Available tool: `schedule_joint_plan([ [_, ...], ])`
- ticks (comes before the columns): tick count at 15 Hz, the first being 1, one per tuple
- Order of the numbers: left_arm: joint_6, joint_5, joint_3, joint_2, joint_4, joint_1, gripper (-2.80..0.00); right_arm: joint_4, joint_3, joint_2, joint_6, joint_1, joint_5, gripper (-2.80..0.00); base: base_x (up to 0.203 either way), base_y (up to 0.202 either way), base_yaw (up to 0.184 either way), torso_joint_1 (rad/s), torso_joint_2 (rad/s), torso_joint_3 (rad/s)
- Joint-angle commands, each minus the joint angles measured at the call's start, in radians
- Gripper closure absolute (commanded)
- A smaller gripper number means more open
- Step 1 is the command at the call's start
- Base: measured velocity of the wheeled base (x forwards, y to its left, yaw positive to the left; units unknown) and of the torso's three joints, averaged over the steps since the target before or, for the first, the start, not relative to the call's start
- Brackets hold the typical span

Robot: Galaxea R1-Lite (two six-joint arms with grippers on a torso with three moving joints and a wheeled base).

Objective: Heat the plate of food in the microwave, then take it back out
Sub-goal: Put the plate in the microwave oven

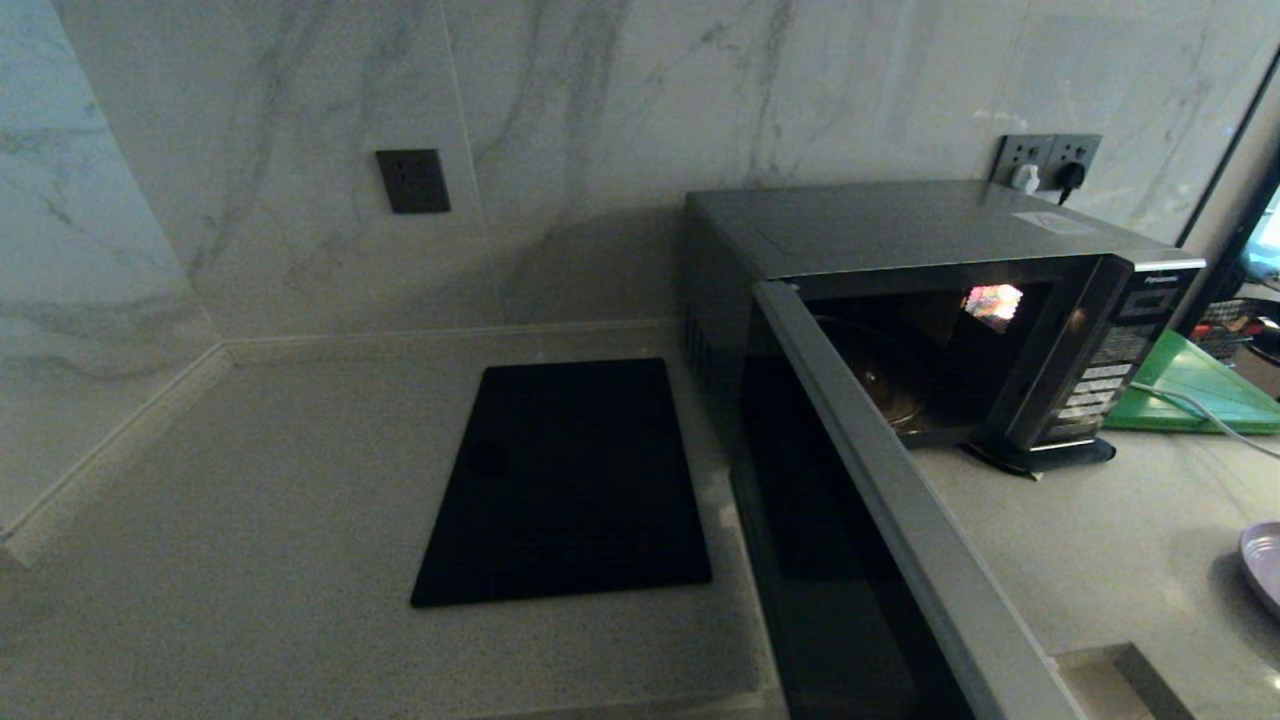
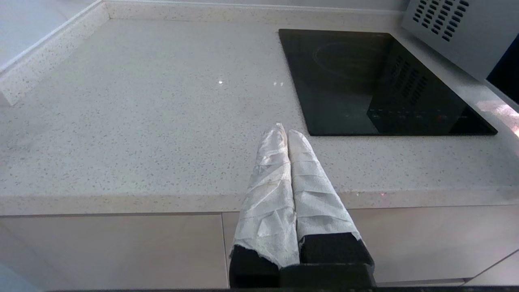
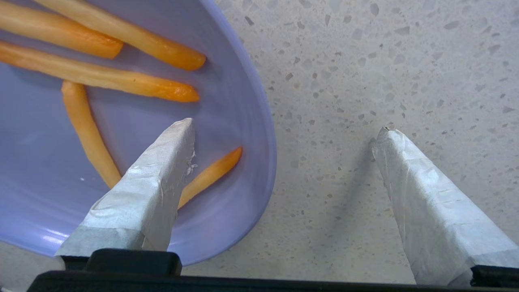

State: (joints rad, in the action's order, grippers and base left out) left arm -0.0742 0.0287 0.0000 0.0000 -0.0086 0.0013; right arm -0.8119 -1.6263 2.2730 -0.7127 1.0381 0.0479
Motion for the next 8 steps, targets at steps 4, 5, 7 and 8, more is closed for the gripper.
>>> schedule_joint_plan([
  [4, -0.001, 0.0, 0.0, 0.002, -0.001, 0.0, 0.0, -0.004, -0.018, 0.013, -0.005, 0.0, 0.003, 0.0, 0.0, 0.0, 0.0, 0.0, 0.0, 0.0],
  [5, -0.001, 0.0, 0.0, 0.002, -0.001, 0.0, 0.0, -0.003, -0.018, 0.011, -0.004, 0.0, 0.004, 0.0, 0.0, 0.0, 0.0, 0.0, 0.0, 0.0],
  [7, -0.001, 0.0, 0.0, 0.002, -0.001, 0.0, 0.0, -0.003, -0.027, 0.01, 0.001, 0.0, 0.004, 0.0, 0.0, 0.0, 0.0, 0.0, 0.0, 0.0],
  [8, -0.001, 0.0, 0.0, 0.002, -0.001, 0.0, 0.0, -0.003, -0.029, 0.008, 0.005, 0.0, 0.004, 0.0, 0.0, 0.0, 0.0, 0.0, 0.0, 0.0],
])
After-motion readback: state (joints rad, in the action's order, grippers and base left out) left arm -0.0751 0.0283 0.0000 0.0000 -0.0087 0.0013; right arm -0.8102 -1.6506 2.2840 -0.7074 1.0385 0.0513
